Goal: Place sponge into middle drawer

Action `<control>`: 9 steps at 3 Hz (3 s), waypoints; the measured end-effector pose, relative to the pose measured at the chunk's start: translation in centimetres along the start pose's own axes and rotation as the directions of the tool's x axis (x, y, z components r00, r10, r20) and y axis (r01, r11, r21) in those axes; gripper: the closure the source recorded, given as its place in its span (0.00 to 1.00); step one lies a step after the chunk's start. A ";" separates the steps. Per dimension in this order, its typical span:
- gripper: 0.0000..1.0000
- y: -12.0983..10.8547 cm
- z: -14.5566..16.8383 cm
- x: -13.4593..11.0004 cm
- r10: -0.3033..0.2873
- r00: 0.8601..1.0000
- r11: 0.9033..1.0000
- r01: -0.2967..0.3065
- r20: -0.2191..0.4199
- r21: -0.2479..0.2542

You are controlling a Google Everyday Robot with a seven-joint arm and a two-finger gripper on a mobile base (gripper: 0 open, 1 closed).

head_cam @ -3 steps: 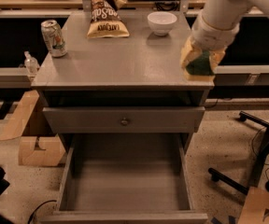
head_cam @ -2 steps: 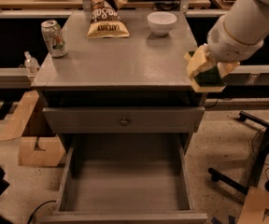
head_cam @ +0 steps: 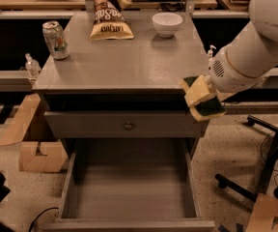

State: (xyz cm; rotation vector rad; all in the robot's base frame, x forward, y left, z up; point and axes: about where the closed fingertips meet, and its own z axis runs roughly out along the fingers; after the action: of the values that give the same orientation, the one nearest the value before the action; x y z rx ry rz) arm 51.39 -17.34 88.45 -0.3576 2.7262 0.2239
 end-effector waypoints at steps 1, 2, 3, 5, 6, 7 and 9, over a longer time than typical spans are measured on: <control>1.00 3.0 2.6 1.1 -0.031 0.999 0.997 0.032 0.011 -0.073; 1.00 8.5 6.3 4.0 -0.126 0.991 0.980 0.132 0.049 -0.147; 1.00 12.8 12.4 7.6 -0.210 0.977 0.960 0.214 0.042 -0.182; 1.00 14.0 17.8 9.1 -0.261 0.965 0.949 0.253 -0.015 -0.185; 1.00 14.0 17.8 9.1 -0.261 0.965 0.949 0.254 -0.015 -0.186; 1.00 16.3 22.5 8.4 -0.295 0.955 0.933 0.286 -0.008 -0.219; 1.00 20.9 35.9 5.8 -0.269 0.956 0.875 0.292 0.113 -0.386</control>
Offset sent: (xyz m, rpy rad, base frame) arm -0.0969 0.1646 -0.1861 0.1368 -0.0358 0.3357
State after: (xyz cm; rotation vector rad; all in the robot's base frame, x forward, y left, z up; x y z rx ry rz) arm 52.91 8.64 55.60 -0.8409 2.5169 0.7016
